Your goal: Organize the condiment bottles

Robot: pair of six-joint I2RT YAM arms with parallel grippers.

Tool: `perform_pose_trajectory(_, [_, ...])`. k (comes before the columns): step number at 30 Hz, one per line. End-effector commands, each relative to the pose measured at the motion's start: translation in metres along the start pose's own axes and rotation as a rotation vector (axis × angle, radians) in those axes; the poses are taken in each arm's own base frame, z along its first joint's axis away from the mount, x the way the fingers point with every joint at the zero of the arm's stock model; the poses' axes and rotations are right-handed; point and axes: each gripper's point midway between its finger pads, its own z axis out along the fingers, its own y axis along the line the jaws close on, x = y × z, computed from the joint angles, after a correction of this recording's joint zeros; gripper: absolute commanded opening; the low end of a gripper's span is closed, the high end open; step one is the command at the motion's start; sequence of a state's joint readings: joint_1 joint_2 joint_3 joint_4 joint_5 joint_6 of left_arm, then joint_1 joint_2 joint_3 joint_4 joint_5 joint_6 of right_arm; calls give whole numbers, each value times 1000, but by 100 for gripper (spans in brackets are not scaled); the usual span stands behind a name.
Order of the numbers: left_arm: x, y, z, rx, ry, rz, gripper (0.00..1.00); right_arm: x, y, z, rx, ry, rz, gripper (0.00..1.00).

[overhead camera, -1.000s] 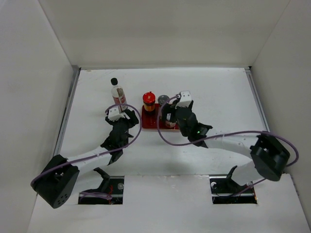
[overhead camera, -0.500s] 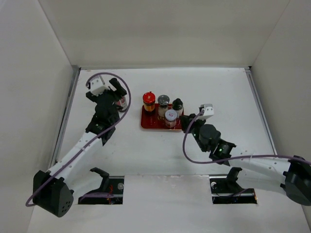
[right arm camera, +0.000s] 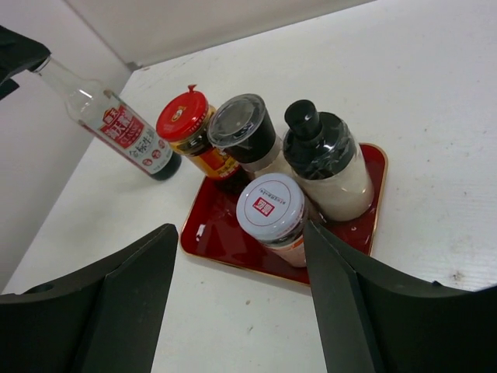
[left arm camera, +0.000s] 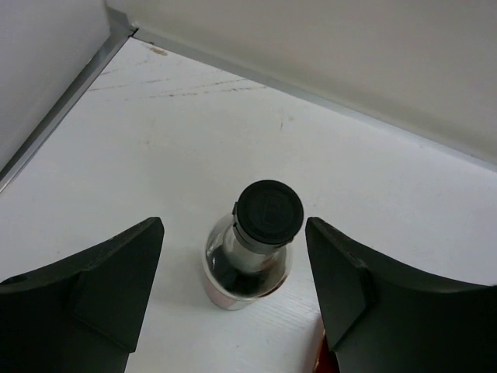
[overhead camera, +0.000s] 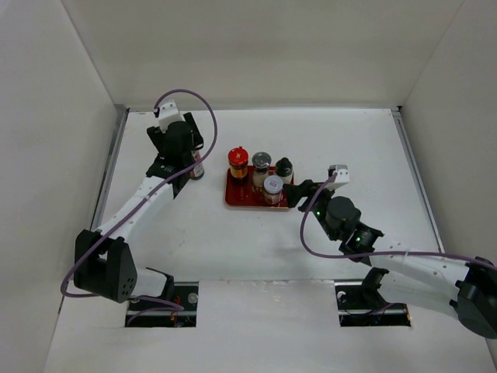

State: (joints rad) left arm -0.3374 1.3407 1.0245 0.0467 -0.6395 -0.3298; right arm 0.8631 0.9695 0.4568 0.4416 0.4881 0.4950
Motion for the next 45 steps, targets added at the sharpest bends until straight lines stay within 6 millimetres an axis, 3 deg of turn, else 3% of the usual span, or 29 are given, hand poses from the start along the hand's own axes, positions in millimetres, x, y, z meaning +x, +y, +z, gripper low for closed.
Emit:
perform_pose_trajectory(1, [-35,-6,2,16,-58,-6,71,-9,13,1,-56,-23,45,72])
perform_pose_trajectory(14, [-26,-16,22,10,-39,28,50,-14,7,0,-45,-34,48,73])
perform_pose_trajectory(15, [-28,-17,23,10,-45,23,46,-14,8,0,-47,-35,45,73])
perform_pose_trajectory(18, [-35,-23,25,20,-63,25,22,-15,8,-1,-47,-38,50,73])
perform_pose_trajectory(20, [-38,-25,23,20,-70,33,14,-14,7,0,-43,-34,47,73])
perform_pose_trajectory(24, [-56,-31,1,33,-122,14,9,-13,6,0,-41,-35,46,73])
perform_pose_trajectory(28, [-72,-27,-38,58,-186,-18,8,-12,5,1,-37,-31,43,73])
perform_pose_trajectory(32, [-71,-31,-80,133,-194,-30,8,-9,2,3,-28,-26,41,74])
perform_pose_trajectory(39, [-54,-79,-134,319,-159,-25,8,-12,-5,4,-2,-41,43,75])
perform_pose_trajectory(45, [-58,-117,-149,426,-158,-47,8,-14,-10,4,8,-47,44,75])
